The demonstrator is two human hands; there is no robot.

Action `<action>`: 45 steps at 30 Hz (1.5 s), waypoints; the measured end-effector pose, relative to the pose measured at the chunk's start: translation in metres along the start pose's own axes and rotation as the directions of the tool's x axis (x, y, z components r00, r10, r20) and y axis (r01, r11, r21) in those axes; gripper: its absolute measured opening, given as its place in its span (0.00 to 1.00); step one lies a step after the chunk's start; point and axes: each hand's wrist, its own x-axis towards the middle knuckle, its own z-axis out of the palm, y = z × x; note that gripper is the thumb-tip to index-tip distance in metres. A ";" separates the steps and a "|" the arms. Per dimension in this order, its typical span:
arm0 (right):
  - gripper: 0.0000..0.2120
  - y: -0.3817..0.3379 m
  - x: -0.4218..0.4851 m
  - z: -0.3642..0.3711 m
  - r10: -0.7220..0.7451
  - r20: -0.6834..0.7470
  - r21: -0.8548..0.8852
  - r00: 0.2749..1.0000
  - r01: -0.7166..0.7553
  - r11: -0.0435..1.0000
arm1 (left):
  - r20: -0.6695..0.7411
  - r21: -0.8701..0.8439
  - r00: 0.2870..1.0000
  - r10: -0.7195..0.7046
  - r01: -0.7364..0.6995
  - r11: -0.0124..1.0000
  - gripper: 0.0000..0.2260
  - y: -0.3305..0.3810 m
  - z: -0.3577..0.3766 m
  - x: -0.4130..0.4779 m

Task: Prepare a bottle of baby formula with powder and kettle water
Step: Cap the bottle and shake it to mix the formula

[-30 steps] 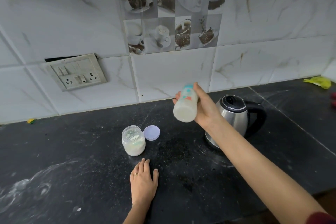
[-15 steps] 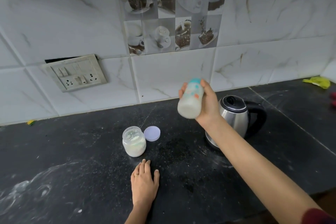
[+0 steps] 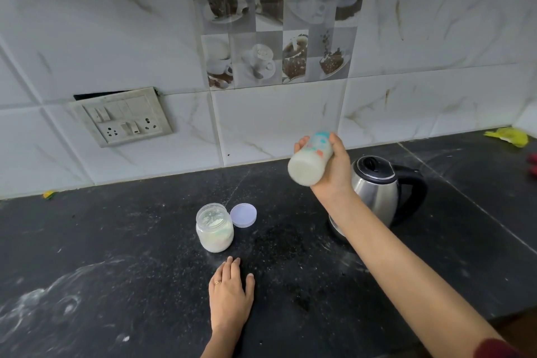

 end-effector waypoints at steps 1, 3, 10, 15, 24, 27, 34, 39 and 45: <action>0.24 0.002 -0.002 -0.003 0.035 0.045 -0.049 0.998 -0.032 0.998 | -0.002 0.004 1.000 -0.002 0.002 1.000 0.26 -0.001 0.000 0.000; 0.17 0.008 -0.011 -0.008 0.112 0.139 -0.195 0.984 -0.084 0.977 | -0.007 0.012 1.000 -0.001 0.001 1.000 0.25 -0.001 0.000 0.000; 0.18 0.004 -0.009 -0.011 0.047 0.103 -0.094 0.994 -0.037 0.995 | 0.010 0.007 1.000 0.004 -0.004 1.000 0.26 -0.001 -0.002 -0.001; 0.22 0.006 -0.018 -0.026 0.142 0.233 -0.239 0.962 -0.085 0.967 | 0.015 0.006 1.000 0.001 -0.001 1.000 0.27 0.000 -0.002 0.001; 0.37 -0.005 -0.008 -0.034 0.143 0.242 -0.507 0.960 -0.001 0.862 | 0.019 -0.019 1.000 -0.001 0.002 1.000 0.22 0.000 -0.001 0.000; 0.38 -0.008 -0.004 -0.036 0.129 0.256 -0.520 0.958 0.024 0.854 | 0.030 -0.023 1.000 -0.003 0.003 1.000 0.20 0.000 -0.001 0.000; 0.40 -0.011 0.005 -0.043 0.233 0.280 -0.614 0.931 -0.013 0.789 | 0.030 -0.031 1.000 -0.002 0.003 1.000 0.21 0.000 -0.001 0.001; 0.40 -0.010 0.016 -0.059 0.327 0.243 -0.744 0.913 -0.041 0.667 | 0.010 -0.041 1.000 -0.005 0.006 0.999 0.22 -0.001 -0.002 0.001; 0.30 -0.002 0.028 -0.085 0.430 0.209 -0.866 0.879 -0.038 0.499 | -0.023 -0.186 0.999 -0.037 0.032 0.982 0.21 -0.001 -0.008 0.003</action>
